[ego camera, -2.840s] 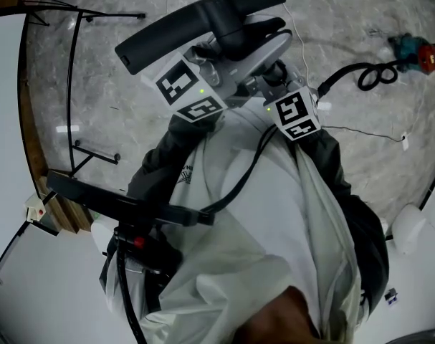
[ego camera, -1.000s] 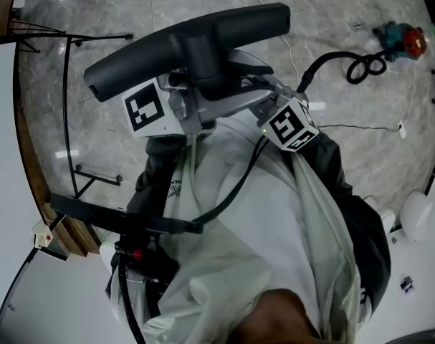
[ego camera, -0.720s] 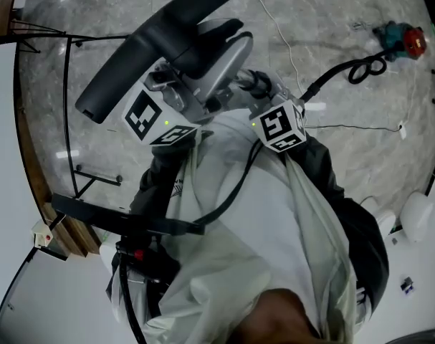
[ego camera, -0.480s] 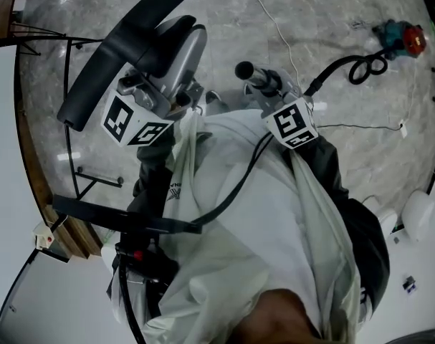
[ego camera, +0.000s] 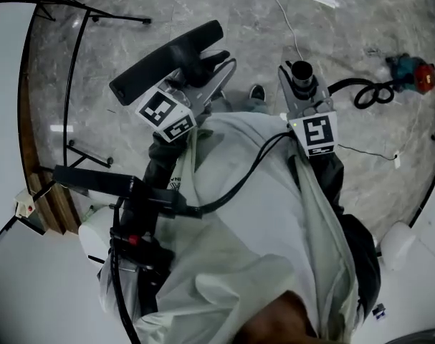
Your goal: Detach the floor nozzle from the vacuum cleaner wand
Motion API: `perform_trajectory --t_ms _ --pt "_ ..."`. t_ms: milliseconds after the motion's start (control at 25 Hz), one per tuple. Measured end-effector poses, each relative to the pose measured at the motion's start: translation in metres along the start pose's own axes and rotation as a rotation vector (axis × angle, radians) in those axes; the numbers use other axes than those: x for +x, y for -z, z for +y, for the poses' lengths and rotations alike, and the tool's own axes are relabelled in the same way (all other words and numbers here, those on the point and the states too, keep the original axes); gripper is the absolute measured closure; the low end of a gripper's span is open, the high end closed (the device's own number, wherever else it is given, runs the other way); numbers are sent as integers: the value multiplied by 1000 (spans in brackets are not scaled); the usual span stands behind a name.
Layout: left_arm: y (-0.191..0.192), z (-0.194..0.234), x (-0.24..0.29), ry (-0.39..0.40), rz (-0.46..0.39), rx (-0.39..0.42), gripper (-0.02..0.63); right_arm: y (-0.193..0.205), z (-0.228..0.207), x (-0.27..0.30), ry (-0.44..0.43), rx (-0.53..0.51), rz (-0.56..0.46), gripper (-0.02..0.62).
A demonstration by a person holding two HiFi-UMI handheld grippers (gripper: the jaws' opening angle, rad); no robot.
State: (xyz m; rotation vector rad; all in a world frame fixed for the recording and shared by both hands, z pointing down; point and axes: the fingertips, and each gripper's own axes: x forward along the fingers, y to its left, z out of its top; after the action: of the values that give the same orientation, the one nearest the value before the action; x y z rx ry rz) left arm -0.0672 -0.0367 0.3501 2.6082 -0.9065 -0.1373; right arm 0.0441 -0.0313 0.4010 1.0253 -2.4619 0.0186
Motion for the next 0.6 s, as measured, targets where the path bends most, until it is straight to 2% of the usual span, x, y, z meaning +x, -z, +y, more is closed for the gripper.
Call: perform_trajectory --t_ms 280,600 --pt "12 -7 -3 4 -27 -106 528 -2 22 8 -6 18 28 549" --pt "15 -13 1 29 -27 -144 528 9 39 1 -41 8 51 549"
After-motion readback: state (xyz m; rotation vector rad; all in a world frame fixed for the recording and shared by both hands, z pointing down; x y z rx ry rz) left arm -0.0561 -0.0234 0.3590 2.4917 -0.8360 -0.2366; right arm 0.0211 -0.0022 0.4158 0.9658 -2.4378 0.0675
